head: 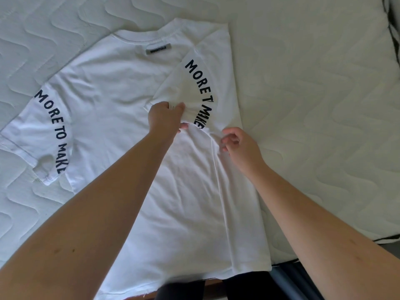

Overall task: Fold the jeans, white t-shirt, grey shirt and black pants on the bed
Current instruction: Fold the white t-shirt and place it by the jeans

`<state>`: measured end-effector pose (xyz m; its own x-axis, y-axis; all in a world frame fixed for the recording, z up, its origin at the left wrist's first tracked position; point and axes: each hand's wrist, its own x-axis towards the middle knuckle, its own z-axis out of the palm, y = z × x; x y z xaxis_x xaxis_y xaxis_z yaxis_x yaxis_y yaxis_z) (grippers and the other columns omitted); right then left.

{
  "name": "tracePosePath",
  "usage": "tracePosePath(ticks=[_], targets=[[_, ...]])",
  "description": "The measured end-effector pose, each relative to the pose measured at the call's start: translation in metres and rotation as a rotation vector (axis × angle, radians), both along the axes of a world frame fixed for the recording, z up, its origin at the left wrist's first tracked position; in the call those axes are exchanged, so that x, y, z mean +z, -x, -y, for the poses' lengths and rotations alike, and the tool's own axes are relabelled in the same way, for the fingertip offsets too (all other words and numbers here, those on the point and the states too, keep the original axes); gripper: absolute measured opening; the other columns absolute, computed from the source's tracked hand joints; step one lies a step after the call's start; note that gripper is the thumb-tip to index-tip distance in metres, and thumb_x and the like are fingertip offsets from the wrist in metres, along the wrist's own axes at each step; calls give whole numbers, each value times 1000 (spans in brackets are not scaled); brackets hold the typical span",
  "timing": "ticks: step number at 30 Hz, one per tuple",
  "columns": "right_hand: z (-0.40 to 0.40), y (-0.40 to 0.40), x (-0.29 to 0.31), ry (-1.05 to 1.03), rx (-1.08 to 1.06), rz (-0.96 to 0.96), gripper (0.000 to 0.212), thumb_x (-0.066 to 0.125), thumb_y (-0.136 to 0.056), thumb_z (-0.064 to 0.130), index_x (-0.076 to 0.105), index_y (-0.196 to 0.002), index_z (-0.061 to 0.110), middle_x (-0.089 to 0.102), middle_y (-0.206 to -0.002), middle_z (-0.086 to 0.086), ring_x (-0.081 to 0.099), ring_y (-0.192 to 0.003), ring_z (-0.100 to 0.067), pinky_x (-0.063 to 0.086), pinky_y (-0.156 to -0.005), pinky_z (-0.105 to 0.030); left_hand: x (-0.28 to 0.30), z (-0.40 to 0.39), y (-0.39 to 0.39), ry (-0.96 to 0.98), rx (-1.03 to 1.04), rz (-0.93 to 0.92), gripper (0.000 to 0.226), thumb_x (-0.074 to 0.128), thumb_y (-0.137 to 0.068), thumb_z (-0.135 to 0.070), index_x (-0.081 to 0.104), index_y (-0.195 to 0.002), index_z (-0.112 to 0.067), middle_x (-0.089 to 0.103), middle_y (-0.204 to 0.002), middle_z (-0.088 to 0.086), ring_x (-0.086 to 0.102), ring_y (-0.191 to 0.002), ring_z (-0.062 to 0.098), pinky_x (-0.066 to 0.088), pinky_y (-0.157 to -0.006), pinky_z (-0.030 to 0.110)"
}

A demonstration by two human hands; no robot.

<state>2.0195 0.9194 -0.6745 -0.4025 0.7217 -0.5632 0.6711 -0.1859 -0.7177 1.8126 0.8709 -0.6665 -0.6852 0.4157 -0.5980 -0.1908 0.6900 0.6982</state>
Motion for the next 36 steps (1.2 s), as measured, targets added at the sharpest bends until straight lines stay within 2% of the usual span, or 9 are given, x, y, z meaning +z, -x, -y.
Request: tracePosePath(ticks=[4,7,11,14,19,23,27,33,36], targets=[[2,4,0,-29,58,45,33,43,-93,4,60,-118,18,65,-84,14,68,-88,-20,50,-93,-41,3,-8,-1,159,176,142,41,58,-93,-46,54,-72,-11,56,-42,-2,50,-44,19,44,-51,27],[1,4,4,-55,115,51,39,42,-94,5,54,-130,17,62,-87,19,69,-90,-19,50,-93,-39,8,-2,-4,113,158,233,49,63,-83,-64,60,-81,-15,60,-61,-4,57,-53,13,48,-49,23],[4,6,7,-86,148,0,48,45,-95,0,47,-140,15,63,-116,7,62,-98,-12,43,-91,-19,6,13,-19,-5,69,297,40,79,-82,-31,57,-112,-17,70,-104,0,73,-76,10,52,-51,22],[9,9,9,-61,160,-50,57,43,-92,-8,41,-145,13,57,-133,0,55,-105,-8,37,-95,-13,5,18,-22,-24,74,131,12,64,-93,-25,62,-100,-15,73,-92,4,72,-64,9,52,-51,23],[8,14,9,-111,143,-25,48,45,-95,-4,47,-140,11,58,-130,-5,57,-106,-13,37,-92,-14,7,17,-9,28,0,-267,23,57,-93,-46,57,-87,-24,66,-68,-6,67,-61,12,53,-60,31],[0,13,9,-217,170,121,23,53,-97,13,63,-117,15,67,-104,-4,63,-94,-21,45,-81,-27,0,14,14,130,-34,-472,34,58,-92,-45,53,-115,-20,60,-106,1,59,-101,23,50,-86,40],[5,16,12,-410,293,156,42,64,-89,17,55,-129,13,57,-111,-9,58,-97,-28,47,-85,-39,-10,3,43,395,-256,-489,47,60,-93,-47,51,-130,-21,45,-135,8,41,-125,30,33,-101,41],[12,65,9,-699,630,219,73,74,-77,21,44,-143,27,42,-142,-2,42,-124,-27,34,-93,-37,-4,-4,75,229,-304,-426,22,59,-95,-40,62,-99,-18,64,-100,0,58,-91,19,44,-76,30],[8,86,-1,-679,521,268,64,69,-79,19,48,-138,30,44,-138,1,42,-122,-26,28,-87,-32,5,-10,85,56,-128,-290,17,63,-93,-35,62,-91,-18,62,-82,-3,62,-78,20,56,-66,33]])
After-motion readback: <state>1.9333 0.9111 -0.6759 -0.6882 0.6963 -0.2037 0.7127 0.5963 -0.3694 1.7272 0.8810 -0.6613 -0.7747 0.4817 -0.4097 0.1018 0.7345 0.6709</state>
